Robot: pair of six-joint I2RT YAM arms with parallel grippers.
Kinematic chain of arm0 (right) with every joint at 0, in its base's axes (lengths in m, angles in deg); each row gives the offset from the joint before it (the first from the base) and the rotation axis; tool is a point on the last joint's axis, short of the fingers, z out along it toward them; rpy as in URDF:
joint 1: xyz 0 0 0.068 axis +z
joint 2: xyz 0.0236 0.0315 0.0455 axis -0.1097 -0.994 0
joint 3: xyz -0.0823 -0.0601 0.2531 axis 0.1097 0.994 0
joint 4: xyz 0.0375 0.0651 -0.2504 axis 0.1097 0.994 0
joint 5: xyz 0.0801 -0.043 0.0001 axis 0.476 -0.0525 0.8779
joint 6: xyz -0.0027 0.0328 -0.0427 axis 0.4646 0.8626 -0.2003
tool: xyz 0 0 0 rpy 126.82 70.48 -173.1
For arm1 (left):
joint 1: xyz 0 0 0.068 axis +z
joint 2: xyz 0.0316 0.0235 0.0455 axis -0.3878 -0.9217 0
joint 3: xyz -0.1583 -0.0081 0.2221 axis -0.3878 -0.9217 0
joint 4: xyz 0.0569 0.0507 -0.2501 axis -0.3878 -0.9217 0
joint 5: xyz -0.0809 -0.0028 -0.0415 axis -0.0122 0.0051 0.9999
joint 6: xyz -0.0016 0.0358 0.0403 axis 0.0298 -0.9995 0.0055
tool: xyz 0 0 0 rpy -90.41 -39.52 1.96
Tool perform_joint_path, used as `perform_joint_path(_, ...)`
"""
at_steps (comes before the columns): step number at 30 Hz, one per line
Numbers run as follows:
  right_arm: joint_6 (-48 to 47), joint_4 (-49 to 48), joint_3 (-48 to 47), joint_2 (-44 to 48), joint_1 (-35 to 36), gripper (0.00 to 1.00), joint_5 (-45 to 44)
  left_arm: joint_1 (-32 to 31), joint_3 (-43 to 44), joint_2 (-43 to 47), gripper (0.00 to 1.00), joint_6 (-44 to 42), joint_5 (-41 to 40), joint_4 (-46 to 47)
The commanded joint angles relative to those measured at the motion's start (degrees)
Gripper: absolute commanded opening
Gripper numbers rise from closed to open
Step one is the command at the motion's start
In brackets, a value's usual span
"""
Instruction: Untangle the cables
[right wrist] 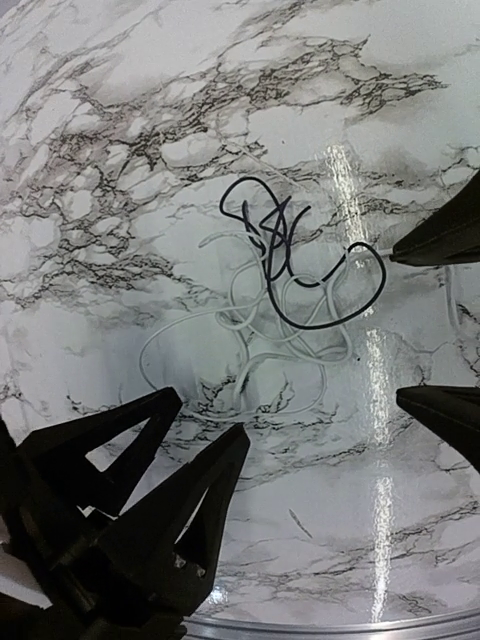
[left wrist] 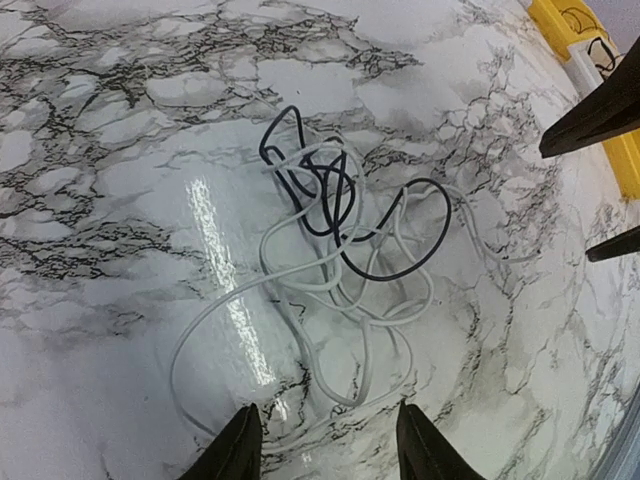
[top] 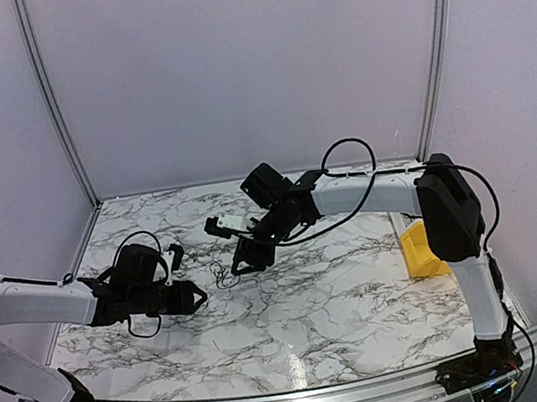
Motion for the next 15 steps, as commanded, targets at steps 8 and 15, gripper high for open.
perform_joint_path(8,-1.41,-0.93,2.80,4.32,0.40,0.40,-1.56,-1.20,5.83,-9.45,0.19,-3.93,0.70,2.43)
perform_joint_path(15,-1.85,-1.33,3.57,5.61,0.40,0.40,-0.63,-1.20,5.84,-2.91,0.00,-4.29,-0.41,2.05)
